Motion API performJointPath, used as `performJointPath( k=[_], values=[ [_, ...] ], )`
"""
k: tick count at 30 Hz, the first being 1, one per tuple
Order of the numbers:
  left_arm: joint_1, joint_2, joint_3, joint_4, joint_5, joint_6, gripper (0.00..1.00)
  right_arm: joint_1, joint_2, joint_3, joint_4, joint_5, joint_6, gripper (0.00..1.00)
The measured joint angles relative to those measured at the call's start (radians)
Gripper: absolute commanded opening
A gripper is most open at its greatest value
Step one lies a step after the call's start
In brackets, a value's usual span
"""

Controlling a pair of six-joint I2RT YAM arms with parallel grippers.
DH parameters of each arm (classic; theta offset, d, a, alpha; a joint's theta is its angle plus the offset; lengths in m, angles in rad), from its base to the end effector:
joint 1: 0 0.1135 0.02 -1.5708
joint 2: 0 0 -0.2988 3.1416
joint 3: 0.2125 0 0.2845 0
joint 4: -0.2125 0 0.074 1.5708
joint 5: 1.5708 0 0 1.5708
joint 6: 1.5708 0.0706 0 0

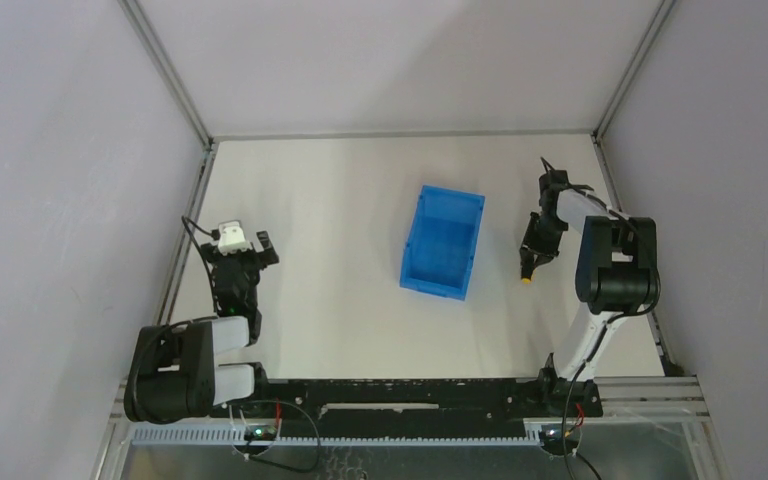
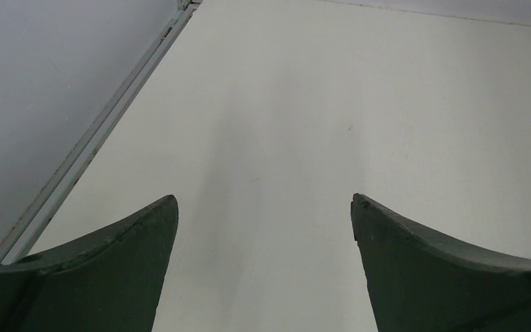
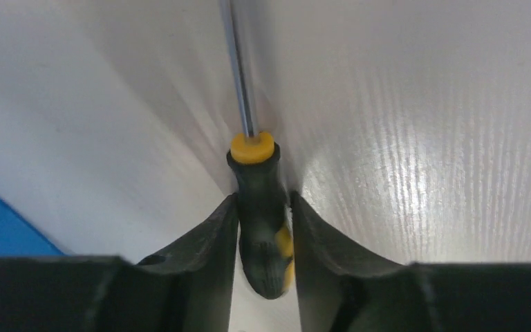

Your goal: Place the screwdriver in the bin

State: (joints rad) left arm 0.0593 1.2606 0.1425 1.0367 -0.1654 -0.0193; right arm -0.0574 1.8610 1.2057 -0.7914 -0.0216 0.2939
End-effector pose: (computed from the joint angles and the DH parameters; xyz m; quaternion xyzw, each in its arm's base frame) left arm 0.2464 0.0263 0.1625 -0.0847 0.7300 0.0742 0.6741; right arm 0.3799 -0.0203 0.1344 0.1737 0.9828 0.0180 0.0603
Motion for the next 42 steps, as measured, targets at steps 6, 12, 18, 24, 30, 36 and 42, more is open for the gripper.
performJointPath(
  k=[6, 12, 18, 24, 30, 36, 42],
  values=[
    [0.000, 0.000, 0.000, 0.000, 0.000, 0.000, 1.00, -0.003, -0.005, 0.004, -0.013, 0.030, -0.018, 0.00],
    [0.000, 0.000, 0.000, 0.000, 0.000, 0.000, 1.00, 0.000, -0.045, 0.163, -0.171, 0.086, -0.024, 0.00],
    [0.000, 0.000, 0.000, 0.000, 0.000, 0.000, 1.00, 0.005, -0.170, 0.388, -0.307, 0.128, -0.023, 0.00],
    [0.000, 0.000, 0.000, 0.000, 0.000, 0.000, 1.00, 0.042, -0.196, 0.442, -0.407, 0.176, -0.008, 0.00],
    [0.000, 0.000, 0.000, 0.000, 0.000, 0.000, 1.00, 0.288, -0.164, 0.482, -0.436, 0.188, 0.031, 0.00],
    [0.000, 0.000, 0.000, 0.000, 0.000, 0.000, 1.00, 0.552, -0.127, 0.575, -0.411, 0.142, 0.053, 0.00],
    [0.000, 0.000, 0.000, 0.000, 0.000, 0.000, 1.00, 0.609, -0.128, 0.548, -0.370, 0.143, 0.054, 0.00]
  ],
)
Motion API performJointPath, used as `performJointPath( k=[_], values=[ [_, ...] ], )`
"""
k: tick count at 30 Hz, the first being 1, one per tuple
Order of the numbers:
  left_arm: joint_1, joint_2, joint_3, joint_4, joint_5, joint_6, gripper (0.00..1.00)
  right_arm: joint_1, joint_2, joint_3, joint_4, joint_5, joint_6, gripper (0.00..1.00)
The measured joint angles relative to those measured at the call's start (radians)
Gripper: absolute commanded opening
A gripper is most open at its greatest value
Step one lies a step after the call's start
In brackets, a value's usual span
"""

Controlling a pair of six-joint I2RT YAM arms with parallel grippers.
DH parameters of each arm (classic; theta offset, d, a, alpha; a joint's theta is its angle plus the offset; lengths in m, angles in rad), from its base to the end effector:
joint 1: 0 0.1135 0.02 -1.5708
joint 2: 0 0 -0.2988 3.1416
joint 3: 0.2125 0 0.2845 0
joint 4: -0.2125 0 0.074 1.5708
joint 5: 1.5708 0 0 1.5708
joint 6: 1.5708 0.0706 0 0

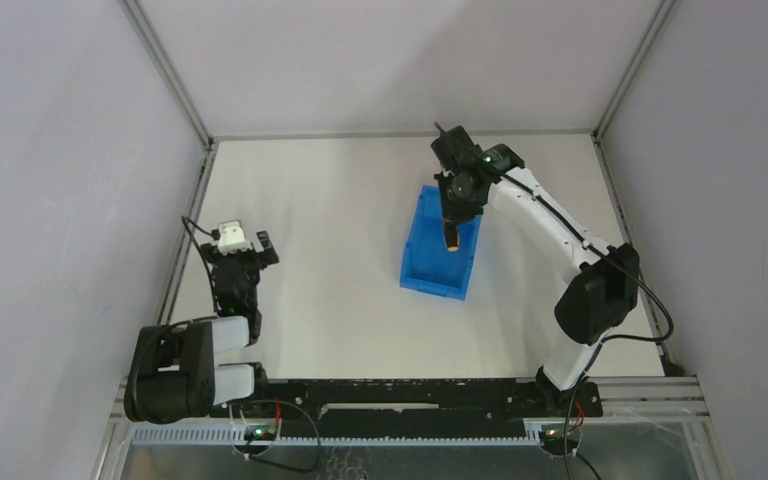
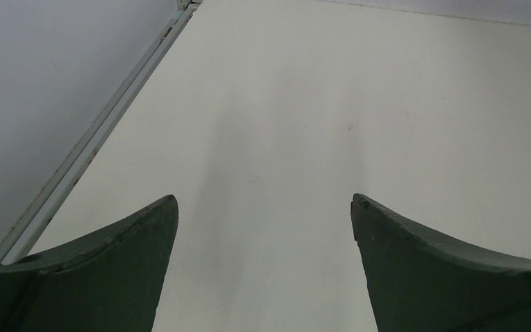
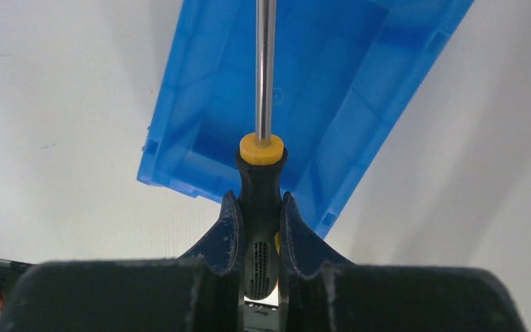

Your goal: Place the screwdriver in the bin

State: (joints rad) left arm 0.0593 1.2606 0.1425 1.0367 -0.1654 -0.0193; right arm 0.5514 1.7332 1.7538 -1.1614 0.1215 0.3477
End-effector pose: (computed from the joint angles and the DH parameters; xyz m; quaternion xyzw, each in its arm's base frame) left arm 0.2464 0.0263 0.1625 -0.0847 0.7300 0.0742 0.6741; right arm 0.3496 0.2050 0.3431 -0.0863 0.9714 0.0391 0.2176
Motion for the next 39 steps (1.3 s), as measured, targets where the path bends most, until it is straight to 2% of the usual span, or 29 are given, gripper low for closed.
performJointPath(
  k=[7, 8, 10, 17, 20, 25, 26, 27, 28, 29, 35, 39],
  values=[
    [0.000, 0.000, 0.000, 0.000, 0.000, 0.000, 1.00, 0.007, 0.050, -0.185, 0.121, -0.015, 0.000, 0.00],
    [0.000, 0.000, 0.000, 0.000, 0.000, 0.000, 1.00, 0.007, 0.074, -0.200, 0.138, -0.015, 0.001, 0.03],
    [0.000, 0.000, 0.000, 0.000, 0.000, 0.000, 1.00, 0.007, 0.120, -0.226, 0.175, -0.015, 0.003, 0.17],
    [0.000, 0.000, 0.000, 0.000, 0.000, 0.000, 1.00, 0.007, 0.220, -0.266, 0.254, -0.010, 0.029, 0.46],
    [0.000, 0.000, 0.000, 0.000, 0.000, 0.000, 1.00, 0.008, 0.219, -0.264, 0.269, -0.002, 0.043, 0.54],
    [0.000, 0.000, 0.000, 0.000, 0.000, 0.000, 1.00, 0.018, 0.200, -0.241, 0.269, 0.015, 0.052, 0.59],
    [0.000, 0.000, 0.000, 0.000, 0.000, 0.000, 1.00, 0.023, 0.186, -0.232, 0.268, 0.018, 0.052, 0.63],
    [0.000, 0.000, 0.000, 0.000, 0.000, 0.000, 1.00, 0.027, 0.167, -0.222, 0.266, 0.020, 0.051, 0.74],
    [0.000, 0.000, 0.000, 0.000, 0.000, 0.000, 1.00, 0.034, 0.138, -0.212, 0.264, 0.021, 0.051, 0.94],
    [0.000, 0.000, 0.000, 0.000, 0.000, 0.000, 1.00, 0.038, 0.110, -0.205, 0.262, 0.023, 0.052, 0.99],
    [0.000, 0.000, 0.000, 0.000, 0.000, 0.000, 1.00, 0.046, -0.160, -0.190, 0.290, 0.028, 0.018, 1.00],
    [0.000, 0.000, 0.000, 0.000, 0.000, 0.000, 1.00, 0.024, -0.357, -0.263, 0.380, 0.027, -0.018, 1.00]
  ],
)
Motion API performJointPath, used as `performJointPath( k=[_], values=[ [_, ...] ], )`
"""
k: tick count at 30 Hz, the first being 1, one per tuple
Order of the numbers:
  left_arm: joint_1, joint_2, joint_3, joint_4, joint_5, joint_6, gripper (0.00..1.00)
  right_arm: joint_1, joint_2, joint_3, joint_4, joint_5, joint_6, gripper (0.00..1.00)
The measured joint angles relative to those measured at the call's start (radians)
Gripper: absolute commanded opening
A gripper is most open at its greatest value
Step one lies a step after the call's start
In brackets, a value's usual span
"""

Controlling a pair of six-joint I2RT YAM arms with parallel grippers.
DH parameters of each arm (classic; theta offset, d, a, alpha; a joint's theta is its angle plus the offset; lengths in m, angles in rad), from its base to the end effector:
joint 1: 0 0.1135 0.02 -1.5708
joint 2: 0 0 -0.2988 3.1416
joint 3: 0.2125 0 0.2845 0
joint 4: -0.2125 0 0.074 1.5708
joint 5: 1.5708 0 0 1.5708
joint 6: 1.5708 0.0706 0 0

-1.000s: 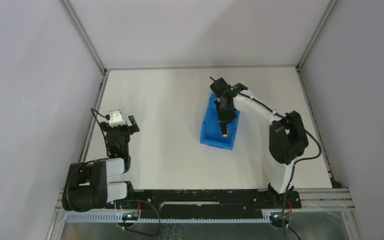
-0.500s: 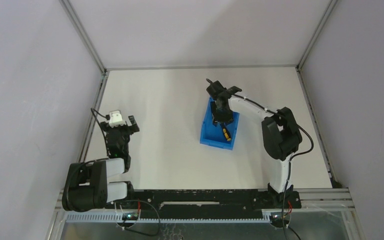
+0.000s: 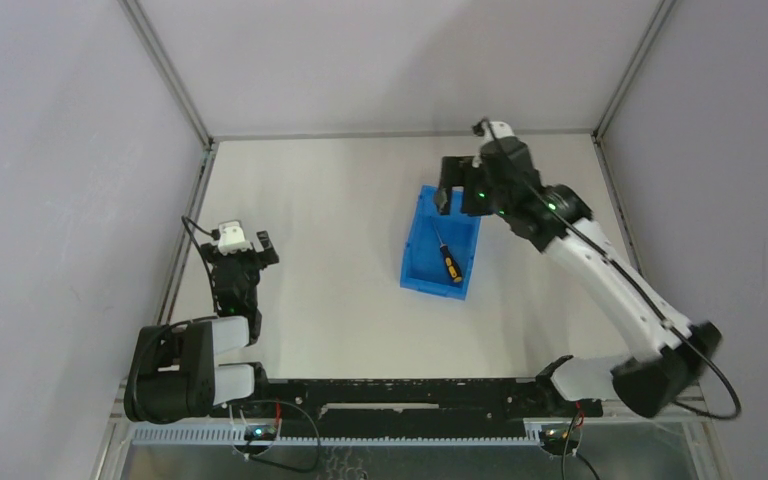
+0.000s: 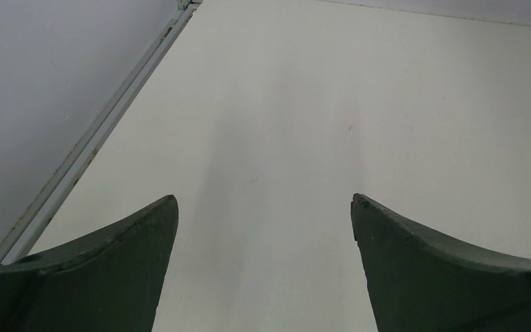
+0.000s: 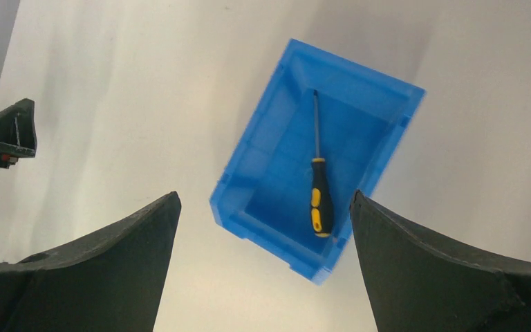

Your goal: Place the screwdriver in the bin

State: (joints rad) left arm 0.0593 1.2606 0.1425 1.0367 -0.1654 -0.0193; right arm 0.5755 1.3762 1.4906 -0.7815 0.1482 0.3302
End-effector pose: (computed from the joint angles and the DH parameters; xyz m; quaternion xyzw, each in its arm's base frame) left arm 0.2464 0.0263 0.1625 -0.0847 0.7300 0.0742 0.6741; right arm 0.2948 0.1788 0.4090 -0.0777 0.8944 0.1306 0.4207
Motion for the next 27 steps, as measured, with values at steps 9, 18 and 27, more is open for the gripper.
performJointPath(
  k=[9, 18, 27],
  values=[
    [0.000, 0.000, 0.000, 0.000, 0.000, 0.000, 1.00, -0.182, -0.369, -0.451, 0.168, -0.034, -0.001, 1.00],
    [0.000, 0.000, 0.000, 0.000, 0.000, 0.000, 1.00, -0.342, -0.655, -0.852, 0.303, -0.031, 0.043, 1.00],
    [0.000, 0.000, 0.000, 0.000, 0.000, 0.000, 1.00, -0.396, -0.705, -1.062, 0.383, -0.048, 0.105, 1.00]
  ],
)
